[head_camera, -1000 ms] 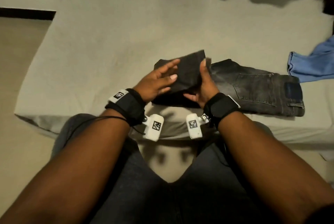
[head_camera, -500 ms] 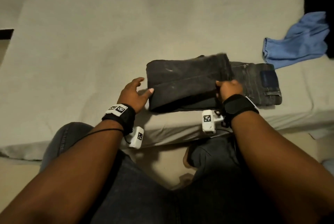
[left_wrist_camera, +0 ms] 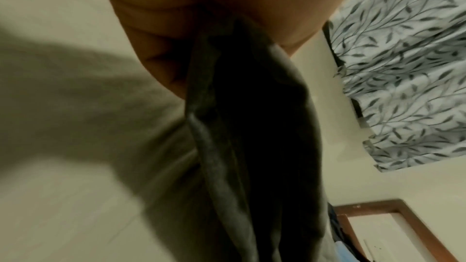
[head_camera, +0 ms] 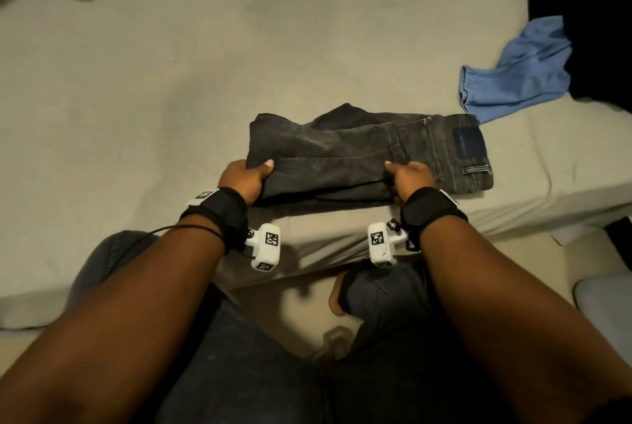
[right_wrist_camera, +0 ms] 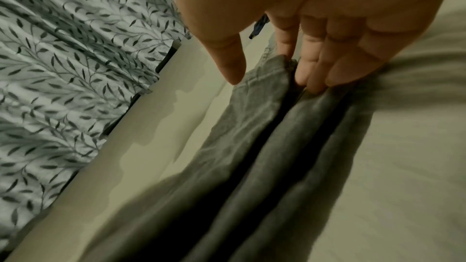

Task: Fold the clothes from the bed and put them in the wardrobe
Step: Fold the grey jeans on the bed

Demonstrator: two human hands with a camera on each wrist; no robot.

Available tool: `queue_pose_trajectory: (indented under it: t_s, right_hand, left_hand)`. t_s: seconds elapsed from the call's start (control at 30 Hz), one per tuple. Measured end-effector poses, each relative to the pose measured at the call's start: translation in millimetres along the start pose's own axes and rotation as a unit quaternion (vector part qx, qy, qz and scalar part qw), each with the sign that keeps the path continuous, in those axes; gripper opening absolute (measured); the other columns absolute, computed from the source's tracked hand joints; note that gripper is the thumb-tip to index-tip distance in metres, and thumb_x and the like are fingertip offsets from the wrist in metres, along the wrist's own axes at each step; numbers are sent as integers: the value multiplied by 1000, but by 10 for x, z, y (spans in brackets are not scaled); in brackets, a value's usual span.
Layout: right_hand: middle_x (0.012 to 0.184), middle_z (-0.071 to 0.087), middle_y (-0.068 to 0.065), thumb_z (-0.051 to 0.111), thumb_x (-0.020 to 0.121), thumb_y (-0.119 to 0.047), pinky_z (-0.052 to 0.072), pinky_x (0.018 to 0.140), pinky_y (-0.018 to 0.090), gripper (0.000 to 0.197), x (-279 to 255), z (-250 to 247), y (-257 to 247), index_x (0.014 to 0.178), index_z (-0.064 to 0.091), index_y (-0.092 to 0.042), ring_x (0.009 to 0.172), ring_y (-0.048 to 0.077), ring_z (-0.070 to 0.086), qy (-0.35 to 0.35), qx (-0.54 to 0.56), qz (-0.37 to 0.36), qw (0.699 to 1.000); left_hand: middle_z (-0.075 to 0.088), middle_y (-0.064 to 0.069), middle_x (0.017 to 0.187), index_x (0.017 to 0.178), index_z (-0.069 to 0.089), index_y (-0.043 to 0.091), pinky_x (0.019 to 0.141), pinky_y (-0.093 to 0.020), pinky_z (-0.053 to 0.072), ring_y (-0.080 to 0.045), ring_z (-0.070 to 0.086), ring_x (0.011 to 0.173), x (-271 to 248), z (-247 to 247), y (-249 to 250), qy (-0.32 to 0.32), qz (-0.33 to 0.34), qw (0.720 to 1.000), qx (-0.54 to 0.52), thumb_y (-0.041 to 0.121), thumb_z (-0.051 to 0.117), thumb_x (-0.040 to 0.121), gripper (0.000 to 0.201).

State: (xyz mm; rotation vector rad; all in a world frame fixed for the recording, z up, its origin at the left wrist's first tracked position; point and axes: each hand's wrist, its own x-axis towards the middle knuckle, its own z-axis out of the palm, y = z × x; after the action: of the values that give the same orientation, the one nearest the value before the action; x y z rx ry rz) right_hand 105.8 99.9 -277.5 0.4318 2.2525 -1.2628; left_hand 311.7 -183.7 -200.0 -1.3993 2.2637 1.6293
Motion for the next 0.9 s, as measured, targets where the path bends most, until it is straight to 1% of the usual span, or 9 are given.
queue_pose_trajectory:
  t_s: [0.1, 0.2, 0.27, 0.37, 0.47, 0.53, 0.63, 0.8, 0.9]
  right_hand:
    - [107, 69, 6, 73, 74, -39, 54, 88, 37, 43, -710, 63, -387, 106, 71, -10, 93, 23, 64, -57, -218, -34, 974]
    - [109, 68, 16, 62, 87, -23, 48, 77, 31, 24, -1056, 219, -510, 99, 75, -7, 87, 30, 60, -172, -410, -64, 893]
    - [98, 68, 17, 63, 81, -29, 48, 69, 30, 26, -1219, 290, -560, 90, 72, -7, 79, 29, 60, -171, -442, -92, 876]
    - [105, 65, 12, 59, 79, -39, 49, 82, 34, 35, -1299, 472, -667, 104, 64, -15, 90, 32, 60, -76, -342, -155, 924]
    - [142, 55, 10, 66, 73, -60, 47, 107, 43, 80, -1335, 711, -723, 145, 44, -30, 122, 35, 57, -100, -259, -144, 950]
    - [150, 50, 10, 70, 83, -56, 43, 110, 40, 84, -1300, 816, -692, 152, 38, -20, 132, 36, 52, -103, -254, -116, 955]
    - [150, 50, 14, 72, 89, -47, 41, 110, 37, 78, -1220, 861, -729, 150, 42, -9, 134, 35, 51, -85, -210, -92, 970]
    - [135, 63, 11, 76, 83, -49, 45, 108, 43, 65, -1057, 693, -708, 134, 56, -15, 123, 34, 60, -8, -198, -107, 974]
    - [152, 45, 13, 68, 87, -51, 32, 114, 58, 80, -1115, 675, -575, 152, 28, -29, 137, 38, 44, 37, -368, -119, 922]
  left_hand:
    - [70, -13, 110, 109, 71, -1, 94, -40, 50, -32, 65, 101, -116, -435, -11, 11, -22, 1000, 17, 39, 68, 94, 43]
    - [72, -17, 108, 104, 72, 1, 96, -51, 55, -37, 69, 100, -339, -932, -332, -13, -126, 992, -3, 42, 76, 76, 50]
    - [71, -16, 107, 109, 68, 5, 92, -47, 57, -36, 68, 99, -513, -1089, -526, -32, -161, 982, 88, 44, 76, 68, 57]
    - [64, -12, 125, 133, 53, 16, 96, -35, 48, -33, 62, 115, -551, -1103, -732, 60, -52, 967, 241, 43, 75, 83, 61]
    - [69, -2, 99, 102, 62, 23, 82, -32, 47, -29, 64, 97, -531, -947, -813, 89, 91, 961, 247, 39, 72, 88, 24]
    - [66, -2, 93, 97, 61, 23, 77, -32, 45, -29, 62, 92, -541, -844, -887, 52, 153, 948, 273, 39, 69, 90, 19]
    - [59, -9, 121, 124, 59, 23, 94, -40, 45, -34, 54, 112, -504, -794, -965, 57, 240, 911, 331, 52, 52, 92, 44]
    - [7, 3, 170, 158, 16, 45, 120, -60, 18, -28, 4, 156, -371, -573, -963, -65, 186, 897, 396, 76, 13, 89, 75]
    - [-11, 11, 169, 156, -3, 51, 121, -65, 8, -23, -10, 156, -314, -401, -1039, -75, 156, 878, 446, 89, 23, 83, 87]
